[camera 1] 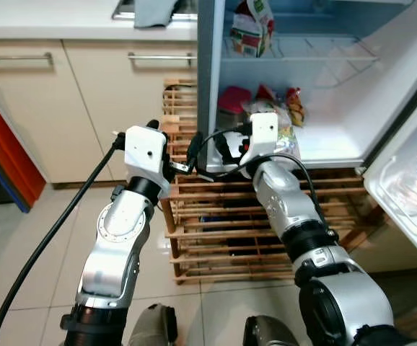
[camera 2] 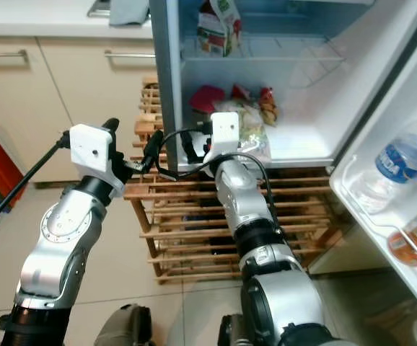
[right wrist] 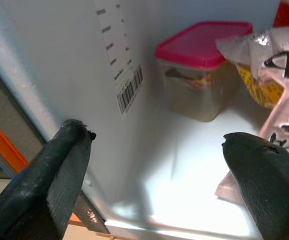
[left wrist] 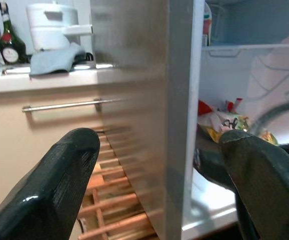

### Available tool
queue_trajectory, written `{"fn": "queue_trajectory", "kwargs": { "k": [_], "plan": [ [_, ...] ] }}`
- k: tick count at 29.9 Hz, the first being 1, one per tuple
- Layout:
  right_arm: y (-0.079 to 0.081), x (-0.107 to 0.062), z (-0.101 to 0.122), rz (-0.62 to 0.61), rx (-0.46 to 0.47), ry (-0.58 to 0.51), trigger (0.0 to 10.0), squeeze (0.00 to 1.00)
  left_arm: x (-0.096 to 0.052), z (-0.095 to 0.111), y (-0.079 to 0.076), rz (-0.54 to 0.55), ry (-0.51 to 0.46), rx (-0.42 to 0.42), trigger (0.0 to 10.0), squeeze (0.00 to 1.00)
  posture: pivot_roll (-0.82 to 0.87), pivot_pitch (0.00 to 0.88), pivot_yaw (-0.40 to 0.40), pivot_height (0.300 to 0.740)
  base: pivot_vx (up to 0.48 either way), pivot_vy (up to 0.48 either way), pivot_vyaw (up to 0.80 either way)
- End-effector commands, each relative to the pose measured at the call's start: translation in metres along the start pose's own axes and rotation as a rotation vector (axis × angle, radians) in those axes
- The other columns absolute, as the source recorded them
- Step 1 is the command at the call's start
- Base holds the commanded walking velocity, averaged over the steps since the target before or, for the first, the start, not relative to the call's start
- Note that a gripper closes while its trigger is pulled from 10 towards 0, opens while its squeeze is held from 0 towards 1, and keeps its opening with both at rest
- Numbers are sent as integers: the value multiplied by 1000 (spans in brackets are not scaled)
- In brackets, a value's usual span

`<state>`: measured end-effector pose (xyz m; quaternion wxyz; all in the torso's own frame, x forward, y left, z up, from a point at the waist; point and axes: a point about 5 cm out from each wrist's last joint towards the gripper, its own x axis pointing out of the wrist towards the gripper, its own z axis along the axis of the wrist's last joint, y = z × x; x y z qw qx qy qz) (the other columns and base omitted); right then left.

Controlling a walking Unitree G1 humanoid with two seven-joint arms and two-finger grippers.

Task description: Restocking fridge

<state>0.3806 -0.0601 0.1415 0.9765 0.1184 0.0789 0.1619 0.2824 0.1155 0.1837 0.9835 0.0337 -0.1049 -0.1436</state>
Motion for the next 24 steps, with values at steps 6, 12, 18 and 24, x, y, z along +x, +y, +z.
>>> {"fn": "queue_trajectory", "kwargs": {
  "k": [6, 12, 18, 24],
  "plan": [
    [3, 8, -1, -10, 135, 68, 10000, 47, -10, 4, 1, 17, 23, 16, 10000, 0, 47, 121, -85, 675, 0, 0, 0],
    [1, 9, -2, -27, 204, 96, 10000, 51, -13, 5, 1, 23, 30, 21, 10000, 0, 55, 137, -86, 675, 0, 0, 0],
    [-12, 8, -2, -85, 195, 115, 10000, 51, -15, 8, 3, 38, 34, 33, 10000, 0, 77, 158, -105, 675, 0, 0, 0],
    [-29, 6, 8, -128, -267, 102, 10000, 47, -19, 7, 3, 53, 51, 32, 10000, 0, 79, 161, -117, 675, 0, 0, 0]
  ]
}}
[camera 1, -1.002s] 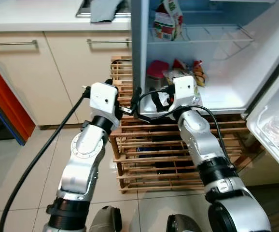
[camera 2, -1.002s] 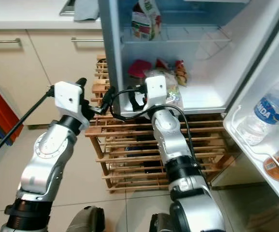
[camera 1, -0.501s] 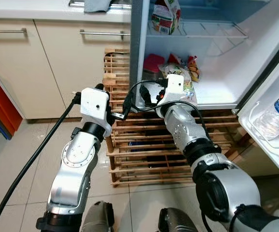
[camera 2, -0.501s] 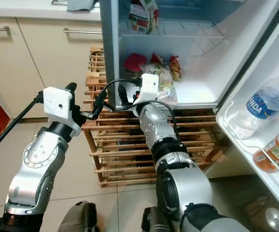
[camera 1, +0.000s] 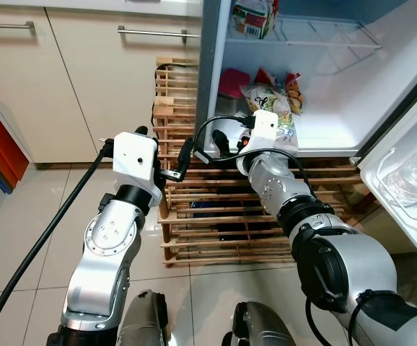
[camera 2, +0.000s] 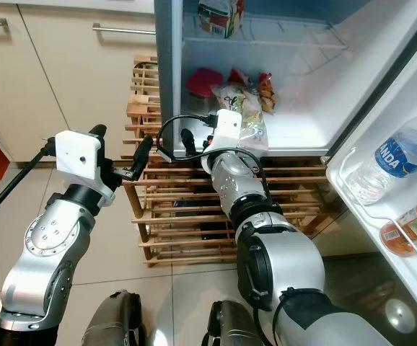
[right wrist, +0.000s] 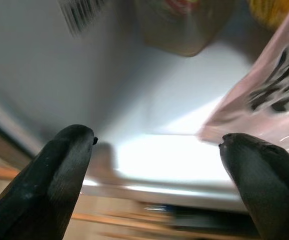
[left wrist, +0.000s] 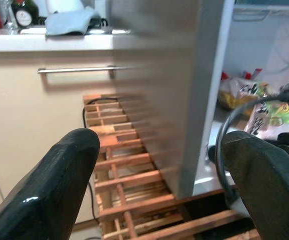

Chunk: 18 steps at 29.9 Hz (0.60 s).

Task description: Restocking fridge

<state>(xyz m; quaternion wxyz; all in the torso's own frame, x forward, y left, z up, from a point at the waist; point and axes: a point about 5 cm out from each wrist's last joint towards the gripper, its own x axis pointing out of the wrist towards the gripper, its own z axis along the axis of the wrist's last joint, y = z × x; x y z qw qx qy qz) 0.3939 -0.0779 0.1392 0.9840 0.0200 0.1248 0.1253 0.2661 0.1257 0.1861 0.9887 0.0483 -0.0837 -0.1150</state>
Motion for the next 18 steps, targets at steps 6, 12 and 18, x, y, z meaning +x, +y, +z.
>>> {"fn": "queue_trajectory", "kwargs": {
  "k": [6, 12, 18],
  "plan": [
    [-27, -2, 22, -129, -506, -65, 10000, 43, 0, 2, -4, -4, 6, 2, 10000, 0, 70, 160, -119, 675, 0, 0, 0],
    [-51, -7, 40, -275, -790, -106, 10000, 47, 2, -1, -6, -7, 15, -2, 10000, 0, 54, 159, -123, 675, 0, 0, 0],
    [-61, -10, 60, -450, -1137, -177, 10000, 51, 4, -2, -9, -10, 19, -6, 10000, 0, 44, 157, -124, 675, 0, 0, 0]
  ]
}}
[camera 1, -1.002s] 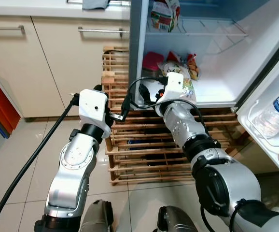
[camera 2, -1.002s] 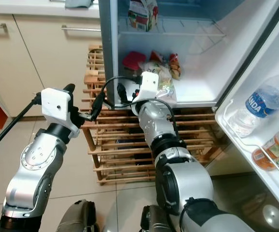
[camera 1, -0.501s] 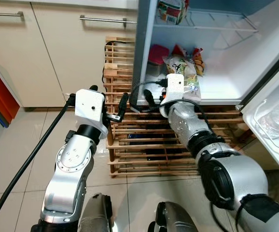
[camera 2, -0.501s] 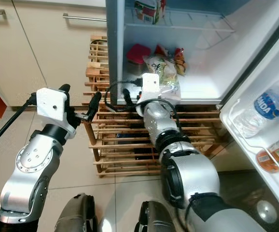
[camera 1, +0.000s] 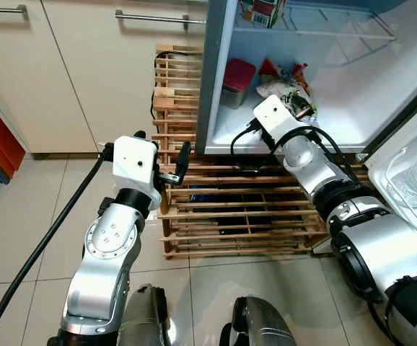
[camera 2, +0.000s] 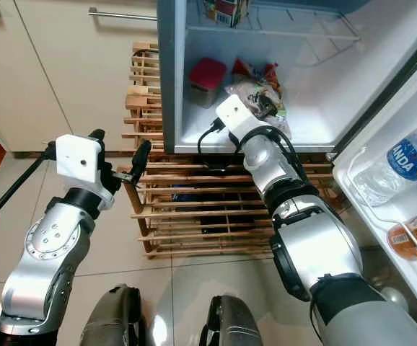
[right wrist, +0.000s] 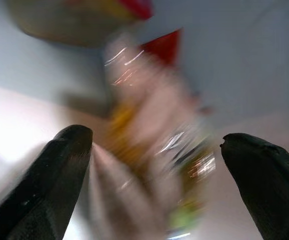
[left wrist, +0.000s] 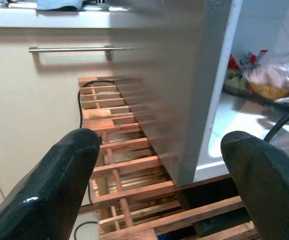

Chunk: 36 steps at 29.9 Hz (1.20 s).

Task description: Restocking fridge

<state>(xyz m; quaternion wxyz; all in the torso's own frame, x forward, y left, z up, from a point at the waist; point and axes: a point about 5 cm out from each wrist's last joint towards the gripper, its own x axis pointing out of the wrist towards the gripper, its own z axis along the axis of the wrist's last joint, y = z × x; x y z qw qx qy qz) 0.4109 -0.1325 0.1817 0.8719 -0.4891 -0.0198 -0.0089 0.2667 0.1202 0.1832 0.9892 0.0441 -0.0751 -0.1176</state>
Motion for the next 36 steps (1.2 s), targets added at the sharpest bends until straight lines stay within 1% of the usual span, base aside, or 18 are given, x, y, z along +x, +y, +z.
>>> {"fn": "queue_trajectory", "kwargs": {
  "k": [1, 2, 4, 5, 8, 13, 15, 16, 19, 20, 21, 23, 26, 29, 30, 32, 36],
  "plan": [
    [-18, 4, 2, -91, -107, -16, 10000, 47, 3, 1, -4, -5, 3, 5, 10000, 0, 42, 156, -122, 675, 0, 0, 0],
    [-18, 4, 2, -91, -107, -16, 10000, 47, 3, 1, -4, -5, 3, 5, 10000, 0, 42, 156, -122, 675, 0, 0, 0],
    [-24, 5, -1, -111, -207, -16, 10000, 47, 5, 1, -4, -5, 3, 4, 10000, 0, 38, 155, -120, 675, 0, 0, 0],
    [-24, 5, -1, -111, -207, -16, 10000, 47, 5, 1, -4, -5, 3, 4, 10000, 0, 38, 155, -120, 675, 0, 0, 0],
    [-28, 5, -6, -122, -292, -13, 10000, 55, 7, 1, -4, -8, 5, 6, 10000, 0, 33, 153, -120, 675, 0, 0, 0],
    [-27, 4, -4, -143, -381, -65, 10000, 55, 8, -1, -4, -11, 15, 13, 10000, 0, 29, 150, -119, 675, 0, 0, 0],
    [-25, 4, -3, -143, -381, -72, 10000, 55, 9, -3, -6, -22, 27, 13, 10000, 0, 26, 150, -117, 675, 0, 0, 0],
    [-24, 4, -4, -138, -390, -74, 10000, 55, 10, -5, -9, -42, 44, 12, 10000, 0, 26, 150, -117, 675, 0, 0, 0],
    [-22, 2, -8, -124, -445, -82, 10000, 55, 6, -14, -27, -177, 109, -62, 10000, 0, 22, 153, -118, 675, 0, 0, 0],
    [-22, 2, -8, -124, -445, -82, 10000, 55, 6, -14, -27, -177, 109, -62, 10000, 0, 22, 153, -118, 675, 0, 0, 0],
    [-24, 3, -9, -125, -508, -96, 10000, 59, 3, -17, -36, -239, 118, -50, 10000, 0, 16, 155, -118, 675, 0, 0, 0],
    [-27, 3, -9, -130, -576, -115, 10000, 55, 4, -15, -39, -252, 107, -41, 10000, 0, 15, 154, -119, 675, 0, 0, 0],
    [-30, 3, -11, -124, -624, -118, 10000, 55, 6, -14, -39, -252, 99, -33, 10000, 0, 12, 150, -122, 675, 0, 0, 0],
    [-29, 3, -15, -100, -618, -99, 10000, 55, 7, -14, -39, -254, 98, -29, 10000, 0, 12, 150, -125, 675, 0, 0, 0],
    [-27, 3, -18, -71, -597, -78, 10000, 75, 7, -13, -39, -258, 99, -30, 10000, 0, 10, 151, -125, 675, 0, 0, 0],
    [-25, 2, -23, -36, -521, -37, 10000, 78, 7, -14, -40, -264, 101, -30, 10000, 0, 10, 151, -127, 675, 0, 0, -206],
    [-20, 0, -29, 6, -347, 29, 10000, 78, 6, -14, -41, -268, 102, -30, 10000, 0, 12, 151, -129, 675, 0, 0, -694]
  ]
}}
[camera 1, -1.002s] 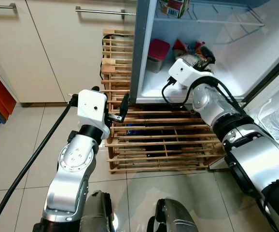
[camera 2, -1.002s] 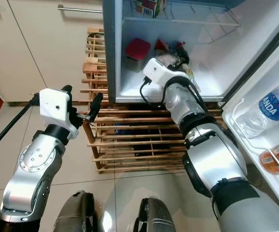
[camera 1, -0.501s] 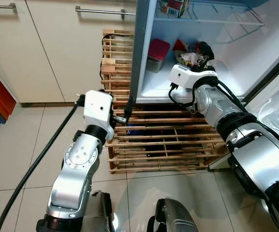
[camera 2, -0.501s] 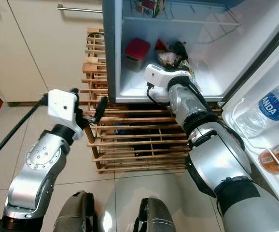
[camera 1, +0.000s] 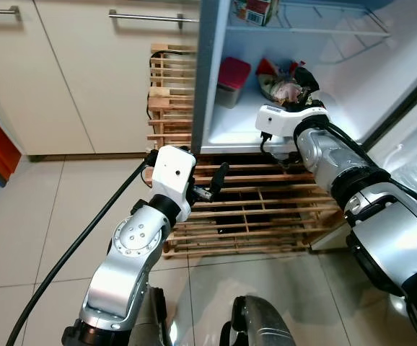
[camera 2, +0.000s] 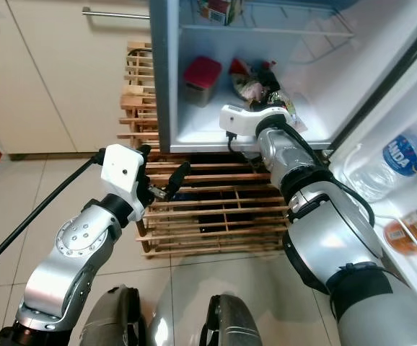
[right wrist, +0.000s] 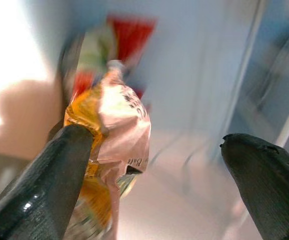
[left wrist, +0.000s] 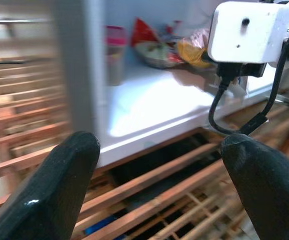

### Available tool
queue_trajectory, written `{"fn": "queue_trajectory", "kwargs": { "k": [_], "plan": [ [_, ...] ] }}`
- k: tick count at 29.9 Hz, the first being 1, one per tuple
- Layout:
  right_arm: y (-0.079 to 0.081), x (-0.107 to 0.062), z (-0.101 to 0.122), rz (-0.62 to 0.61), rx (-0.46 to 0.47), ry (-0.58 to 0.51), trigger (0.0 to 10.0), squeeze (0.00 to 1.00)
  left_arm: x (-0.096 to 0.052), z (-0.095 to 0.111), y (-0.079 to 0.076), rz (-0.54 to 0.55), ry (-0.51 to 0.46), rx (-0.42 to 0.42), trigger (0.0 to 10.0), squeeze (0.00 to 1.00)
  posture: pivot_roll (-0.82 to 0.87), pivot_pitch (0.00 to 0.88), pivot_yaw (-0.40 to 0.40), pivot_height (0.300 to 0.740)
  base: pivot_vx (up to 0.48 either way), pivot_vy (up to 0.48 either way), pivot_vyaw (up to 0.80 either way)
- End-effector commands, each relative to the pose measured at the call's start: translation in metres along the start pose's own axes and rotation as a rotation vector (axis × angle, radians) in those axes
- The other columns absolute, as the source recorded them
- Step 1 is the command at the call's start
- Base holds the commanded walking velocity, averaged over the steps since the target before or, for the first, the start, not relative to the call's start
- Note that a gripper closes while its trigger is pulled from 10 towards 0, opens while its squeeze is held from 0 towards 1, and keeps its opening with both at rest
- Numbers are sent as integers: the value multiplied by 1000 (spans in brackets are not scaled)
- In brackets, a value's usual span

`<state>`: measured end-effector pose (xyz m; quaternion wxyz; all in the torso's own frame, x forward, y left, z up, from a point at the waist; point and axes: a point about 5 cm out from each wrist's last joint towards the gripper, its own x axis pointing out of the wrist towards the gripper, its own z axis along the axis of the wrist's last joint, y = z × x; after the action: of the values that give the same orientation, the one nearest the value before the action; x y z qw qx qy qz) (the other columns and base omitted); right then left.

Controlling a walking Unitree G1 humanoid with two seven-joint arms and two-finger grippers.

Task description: Restocking fridge

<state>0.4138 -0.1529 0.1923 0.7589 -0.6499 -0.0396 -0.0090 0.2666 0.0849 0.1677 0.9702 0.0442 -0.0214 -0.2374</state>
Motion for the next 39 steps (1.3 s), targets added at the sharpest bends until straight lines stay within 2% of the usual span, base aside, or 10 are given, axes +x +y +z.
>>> {"fn": "queue_trajectory", "kwargs": {
  "k": [1, 14, 22, 27, 30, 31, 32, 35, 36, 39],
  "plan": [
    [7, -4, -18, 41, 115, 91, 10000, 78, 1, -1, -4, -20, 9, 0, 10000, 0, 12, 152, -130, 675, 0, 0, -800],
    [9, -3, -9, 63, 127, 62, 10000, 0, 3, 0, -5, -17, 3, 6, 10000, 0, 19, 142, -132, 675, 0, 0, 0],
    [7, -3, -3, 22, 299, 71, 10000, 0, 3, 1, -3, -13, -1, 13, 10000, 0, 18, 136, -129, 675, 0, 0, 0],
    [3, -3, -10, -29, 138, 44, 10000, 0, 5, 1, -4, -22, -4, 18, 10000, 0, 15, 134, -125, 675, 0, 0, 0],
    [0, -2, -11, -37, 153, 40, 10000, 0, 6, 1, -3, -22, -4, 19, 10000, 0, 10, 130, -125, 675, 0, 0, 0],
    [0, -2, -13, -18, 261, 71, 3725, 0, 6, 1, -3, -22, -5, 19, 10000, 0, 7, 132, -127, 675, 0, 0, 0],
    [4, -3, -16, 13, 371, 112, 0, 0, 6, 1, -4, -21, -6, 19, 10000, 0, 7, 132, -130, 675, 0, 0, 0],
    [9, -4, -19, 50, 505, 158, 0, 0, 7, 1, -4, -19, -7, 18, 10000, 0, 6, 131, -135, 675, 0, 0, 0],
    [14, -6, -20, 81, 613, 194, 0, 0, 7, 1, -5, -19, -9, 17, 10000, 0, 5, 133, -135, 675, 0, 0, 0],
    [19, -7, -17, 111, 609, 181, 0, 0, 7, 1, -5, -20, -9, 18, 10000, 0, 3, 137, -135, 675, 0, 0, 0]
  ]
}}
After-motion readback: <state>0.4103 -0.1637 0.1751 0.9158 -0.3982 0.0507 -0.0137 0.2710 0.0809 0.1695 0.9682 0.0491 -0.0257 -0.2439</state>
